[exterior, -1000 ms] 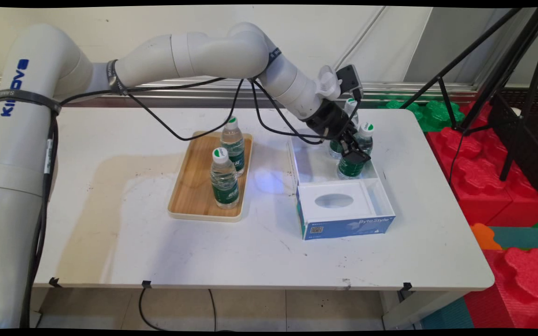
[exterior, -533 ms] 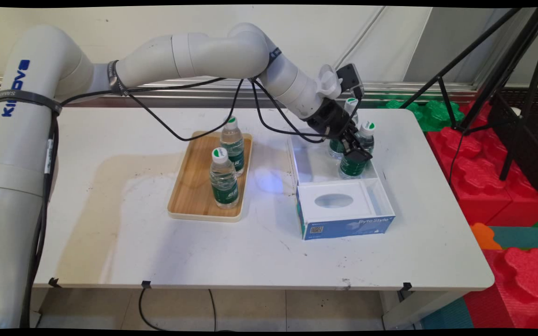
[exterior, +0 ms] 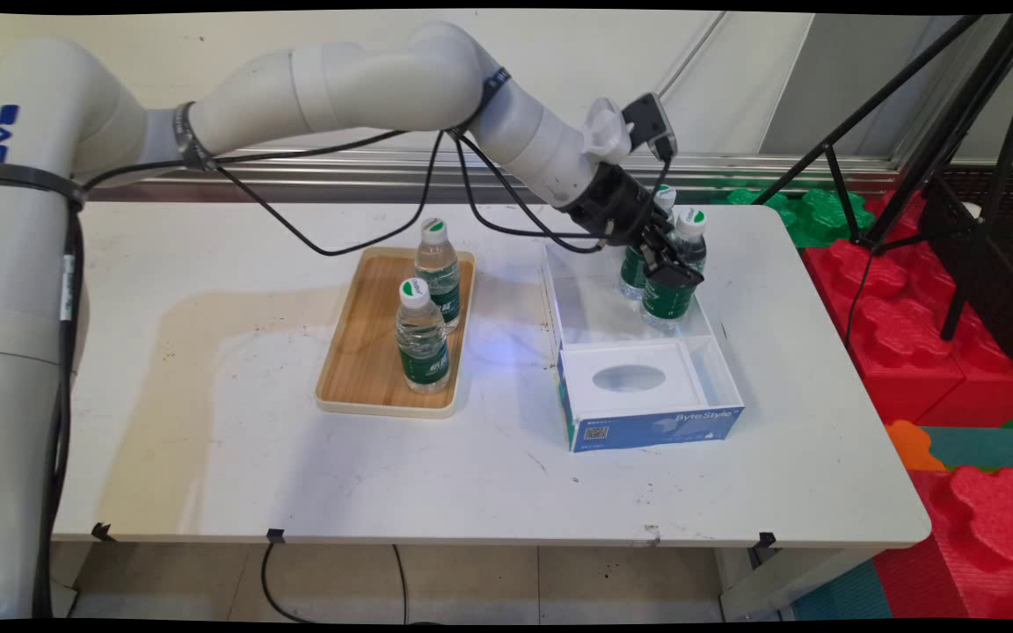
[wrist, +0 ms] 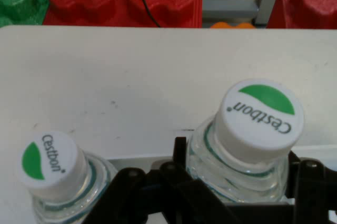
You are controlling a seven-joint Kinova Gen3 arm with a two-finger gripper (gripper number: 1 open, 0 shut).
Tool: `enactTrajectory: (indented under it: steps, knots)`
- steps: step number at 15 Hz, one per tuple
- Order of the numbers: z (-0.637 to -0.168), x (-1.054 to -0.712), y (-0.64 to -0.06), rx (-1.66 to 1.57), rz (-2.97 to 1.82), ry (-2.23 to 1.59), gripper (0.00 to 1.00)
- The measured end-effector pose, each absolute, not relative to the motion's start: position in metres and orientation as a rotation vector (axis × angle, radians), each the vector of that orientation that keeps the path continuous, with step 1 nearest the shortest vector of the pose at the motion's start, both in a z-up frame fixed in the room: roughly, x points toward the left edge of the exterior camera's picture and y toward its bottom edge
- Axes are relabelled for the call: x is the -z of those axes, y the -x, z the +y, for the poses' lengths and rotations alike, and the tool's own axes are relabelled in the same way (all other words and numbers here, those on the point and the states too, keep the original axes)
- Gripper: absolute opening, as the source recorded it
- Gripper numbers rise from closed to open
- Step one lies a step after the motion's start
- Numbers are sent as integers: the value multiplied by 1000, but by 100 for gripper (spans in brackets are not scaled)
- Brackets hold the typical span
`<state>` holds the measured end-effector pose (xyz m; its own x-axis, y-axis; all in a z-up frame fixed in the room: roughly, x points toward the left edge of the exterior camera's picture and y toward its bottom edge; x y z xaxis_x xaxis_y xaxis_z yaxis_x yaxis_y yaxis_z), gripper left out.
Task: Place the picked object on the tray
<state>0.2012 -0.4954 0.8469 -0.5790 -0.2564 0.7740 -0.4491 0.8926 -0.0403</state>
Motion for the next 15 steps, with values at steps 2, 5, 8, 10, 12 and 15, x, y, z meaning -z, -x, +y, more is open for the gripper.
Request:
enactTrajectory:
  steps: [2,5,8,10,12,15]
  knots:
    - [-486,-858,-209,-295,-2196,-507,0]
    - [-475,-870,-218,-298,-2176,-510,0]
    - [-462,-887,-230,-307,-2151,-512,0]
    - [-454,-898,-238,-314,-2137,-513,0]
    - [-443,-913,-250,-325,-2119,-514,0]
    - [-431,-931,-266,-336,-2101,-510,0]
